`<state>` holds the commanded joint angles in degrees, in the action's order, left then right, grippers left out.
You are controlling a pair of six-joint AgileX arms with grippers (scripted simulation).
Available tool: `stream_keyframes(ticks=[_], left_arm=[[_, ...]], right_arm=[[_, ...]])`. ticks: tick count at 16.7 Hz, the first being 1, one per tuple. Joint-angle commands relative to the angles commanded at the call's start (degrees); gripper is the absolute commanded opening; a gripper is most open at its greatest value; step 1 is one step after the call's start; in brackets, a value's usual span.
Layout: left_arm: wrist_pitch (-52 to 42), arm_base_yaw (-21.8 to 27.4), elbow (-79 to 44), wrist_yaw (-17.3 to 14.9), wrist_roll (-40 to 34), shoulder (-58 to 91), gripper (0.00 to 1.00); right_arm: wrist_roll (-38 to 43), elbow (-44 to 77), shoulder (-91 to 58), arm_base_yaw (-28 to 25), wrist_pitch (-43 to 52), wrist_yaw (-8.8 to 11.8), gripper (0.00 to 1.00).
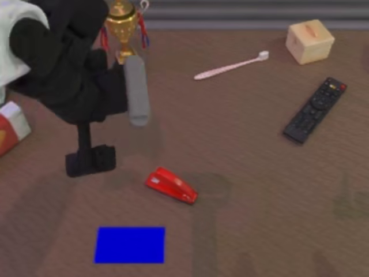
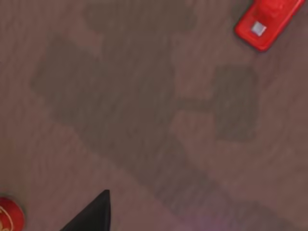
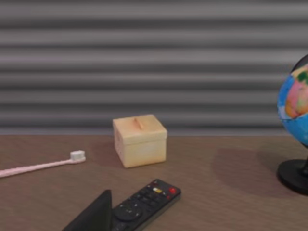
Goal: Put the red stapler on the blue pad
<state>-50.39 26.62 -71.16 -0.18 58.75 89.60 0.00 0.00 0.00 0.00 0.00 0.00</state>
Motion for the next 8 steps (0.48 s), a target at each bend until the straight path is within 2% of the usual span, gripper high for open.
stream_keyframes(ticks=[4,8], left_arm=[[-10.1,5.7,-15.2,-0.1,12.4,18.8,1.00],[-15.9,9.2,-25.1,0.0,20.1,29.1,1.00]], right_arm=[[0.0,0.0,0.0,0.0,0.0,0.0,1.00],[0.0,0.0,0.0,0.0,0.0,0.0,1.00]])
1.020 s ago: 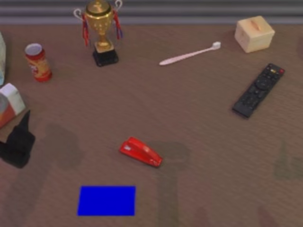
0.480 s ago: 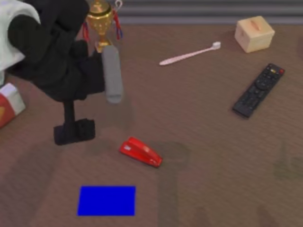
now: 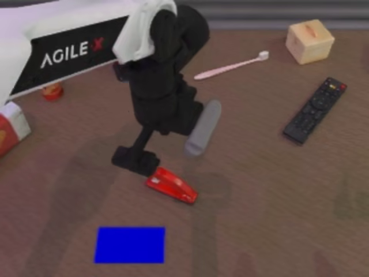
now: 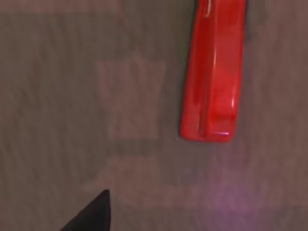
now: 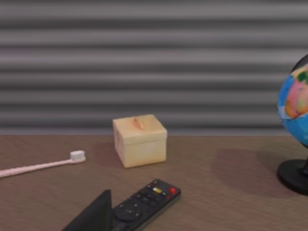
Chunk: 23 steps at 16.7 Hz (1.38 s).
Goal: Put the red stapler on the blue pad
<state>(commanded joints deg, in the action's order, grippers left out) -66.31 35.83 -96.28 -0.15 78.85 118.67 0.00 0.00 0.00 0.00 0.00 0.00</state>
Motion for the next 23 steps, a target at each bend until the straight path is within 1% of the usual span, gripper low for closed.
stream_keyframes(ticks=[2,9,11,15,17,22,23], left_arm=[[-1.1,0.7,-2.2,0.1,1.6,1.9,1.00],[-0.2,0.6,-1.5,0.1,1.8,2.3,1.00],[3.1,0.7,0.7,0.0,1.8,3.5,1.00],[13.9,0.7,6.9,0.0,1.9,7.2,1.00],[17.3,0.7,9.2,0.0,1.9,8.7,1.00],[18.2,0.7,9.9,0.0,2.0,9.2,1.00],[18.2,0.7,9.9,0.0,2.0,9.2,0.92]], right_arm=[[0.0,0.0,0.0,0.0,0.0,0.0,1.00],[0.0,0.0,0.0,0.0,0.0,0.0,1.00],[0.0,0.0,0.0,0.0,0.0,0.0,1.00],[0.0,0.0,0.0,0.0,0.0,0.0,1.00],[0.0,0.0,0.0,0.0,0.0,0.0,1.00],[0.0,0.0,0.0,0.0,0.0,0.0,1.00],[0.0,0.0,0.0,0.0,0.0,0.0,1.00]])
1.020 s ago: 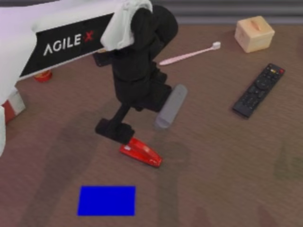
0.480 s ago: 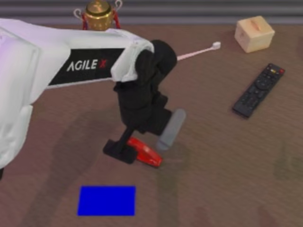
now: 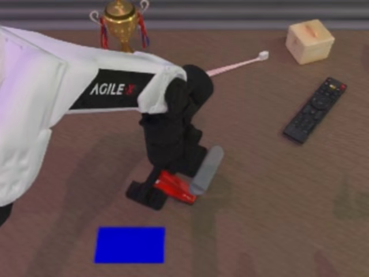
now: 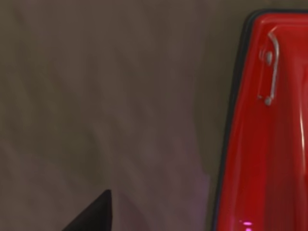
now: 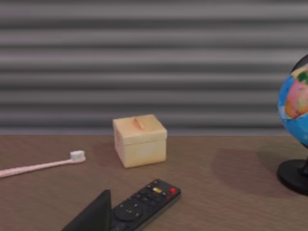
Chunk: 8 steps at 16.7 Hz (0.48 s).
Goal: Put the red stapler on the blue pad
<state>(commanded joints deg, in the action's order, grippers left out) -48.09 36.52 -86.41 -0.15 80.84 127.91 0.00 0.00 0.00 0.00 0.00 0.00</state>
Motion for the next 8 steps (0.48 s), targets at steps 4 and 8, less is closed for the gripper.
stream_keyframes(ticks=[4,8], left_arm=[[0.0,0.0,0.0,0.0,0.0,0.0,0.62],[0.0,0.0,0.0,0.0,0.0,0.0,0.32]], right_arm=[[0.0,0.0,0.0,0.0,0.0,0.0,1.00],[0.0,0.0,0.0,0.0,0.0,0.0,1.00]])
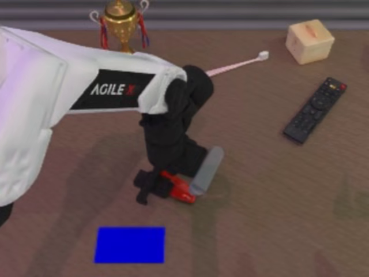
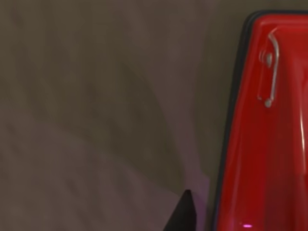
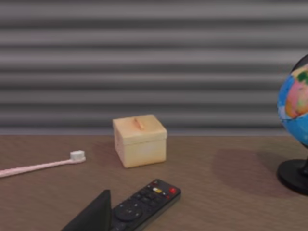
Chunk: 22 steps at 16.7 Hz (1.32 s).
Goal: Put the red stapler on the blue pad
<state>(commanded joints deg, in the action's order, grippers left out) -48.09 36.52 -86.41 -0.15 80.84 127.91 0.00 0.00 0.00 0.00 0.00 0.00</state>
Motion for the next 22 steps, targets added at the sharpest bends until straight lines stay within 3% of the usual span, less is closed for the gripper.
stream_keyframes(ticks=[4,5,15,22], left_arm=[[0.0,0.0,0.0,0.0,0.0,0.0,0.02],[0.0,0.0,0.0,0.0,0.0,0.0,0.00],[-1.0,0.0,-0.8,0.0,0.2,-0.3,0.00],[-17.1,-0.8,-10.7,0.1,0.1,-5.8,0.00]], right_arm=[[0.0,0.0,0.0,0.0,0.0,0.0,1.00],[0.0,0.0,0.0,0.0,0.0,0.0,1.00],[0.0,0.0,0.0,0.0,0.0,0.0,1.00],[0.0,0.0,0.0,0.0,0.0,0.0,1.00]])
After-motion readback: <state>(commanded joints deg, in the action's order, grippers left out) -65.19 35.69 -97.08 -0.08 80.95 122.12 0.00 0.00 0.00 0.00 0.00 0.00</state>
